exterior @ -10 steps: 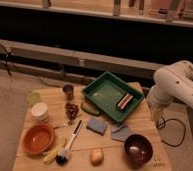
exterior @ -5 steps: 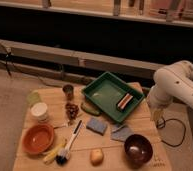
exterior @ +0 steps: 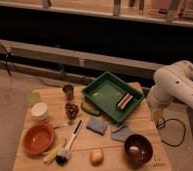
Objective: Stack cups on top of each other
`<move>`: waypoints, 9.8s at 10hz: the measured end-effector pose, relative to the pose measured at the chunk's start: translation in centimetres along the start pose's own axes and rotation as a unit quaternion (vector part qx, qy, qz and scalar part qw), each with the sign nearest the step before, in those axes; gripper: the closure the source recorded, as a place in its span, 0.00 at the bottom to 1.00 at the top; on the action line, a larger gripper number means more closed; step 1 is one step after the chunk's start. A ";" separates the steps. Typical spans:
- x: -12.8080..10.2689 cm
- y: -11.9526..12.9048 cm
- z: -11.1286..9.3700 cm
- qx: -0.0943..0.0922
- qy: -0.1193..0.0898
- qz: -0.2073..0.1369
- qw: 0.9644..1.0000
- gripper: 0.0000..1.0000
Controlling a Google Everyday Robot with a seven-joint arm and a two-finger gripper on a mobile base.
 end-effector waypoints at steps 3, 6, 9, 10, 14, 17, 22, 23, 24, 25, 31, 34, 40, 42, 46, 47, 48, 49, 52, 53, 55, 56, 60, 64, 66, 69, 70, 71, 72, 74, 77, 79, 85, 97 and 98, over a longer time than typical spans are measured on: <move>0.0 0.0 0.0 0.000 0.000 0.000 1.000 0.35; -0.5 0.1 0.0 0.000 0.000 -0.007 1.000 0.35; -5.7 0.0 0.2 0.005 -0.006 -0.042 0.999 0.35; -7.8 -0.1 0.3 0.006 -0.008 -0.055 0.998 0.35; -11.1 -1.0 0.7 0.014 -0.016 -0.103 0.994 0.35; -14.5 -1.6 1.2 0.014 -0.017 -0.143 0.990 0.35; -16.7 -1.1 2.1 -0.001 -0.013 -0.182 0.983 0.35; -17.1 -0.9 2.8 -0.006 -0.019 -0.183 0.983 0.35; -17.4 -0.8 3.2 -0.010 -0.025 -0.181 0.983 0.35; -16.8 -1.0 3.4 -0.011 -0.025 -0.177 0.984 0.35; -18.5 -0.4 4.2 -0.029 -0.036 -0.197 0.979 0.35; -19.3 -0.6 4.4 -0.035 -0.047 -0.207 0.977 0.35; -19.8 -0.6 4.8 -0.049 -0.060 -0.195 0.978 0.35; -20.0 -0.5 5.0 -0.053 -0.065 -0.192 0.978 0.35; -20.3 -0.5 5.5 -0.059 -0.074 -0.180 0.979 0.35; -20.3 -0.5 5.5 -0.060 -0.074 -0.179 0.979 0.35; -20.6 -0.5 5.7 -0.060 -0.076 -0.178 0.979 0.35; -20.6 -0.5 5.9 -0.060 -0.078 -0.175 0.980 0.35; -21.0 -0.5 6.2 -0.060 -0.083 -0.169 0.980 0.35; -21.1 -0.5 6.3 -0.061 -0.084 -0.167 0.980 0.35; -21.1 -0.6 6.4 -0.062 -0.088 -0.165 0.980 0.25; -21.3 -0.5 6.0 -0.060 -0.093 -0.180 0.977 0.20; -26.9 0.4 4.1 -0.057 -0.106 -0.256 0.959 0.20; -35.2 1.9 3.5 -0.057 -0.106 -0.336 0.934 0.20; -38.7 2.1 3.5 -0.053 -0.102 -0.373 0.921 0.20; -42.0 0.2 3.5 -0.045 -0.091 -0.408 0.907 0.20; -43.2 -0.5 3.6 -0.043 -0.088 -0.415 0.904 0.20; -44.6 -1.4 3.8 -0.042 -0.087 -0.422 0.901 0.20; -45.7 -2.5 4.1 -0.041 -0.085 -0.426 0.900 0.20; -47.7 -4.3 5.0 -0.040 -0.081 -0.430 0.899 0.20; -48.8 -6.9 6.6 -0.039 -0.071 -0.421 0.903 0.20; -49.4 -9.1 7.0 -0.035 -0.066 -0.412 0.908 0.20; -48.3 -14.3 7.6 -0.025 -0.056 -0.378 0.924 0.20; -41.6 -17.4 11.2 -0.037 -0.035 -0.326 0.944 0.20; -41.2 -17.5 11.4 -0.039 -0.034 -0.322 0.945 0.20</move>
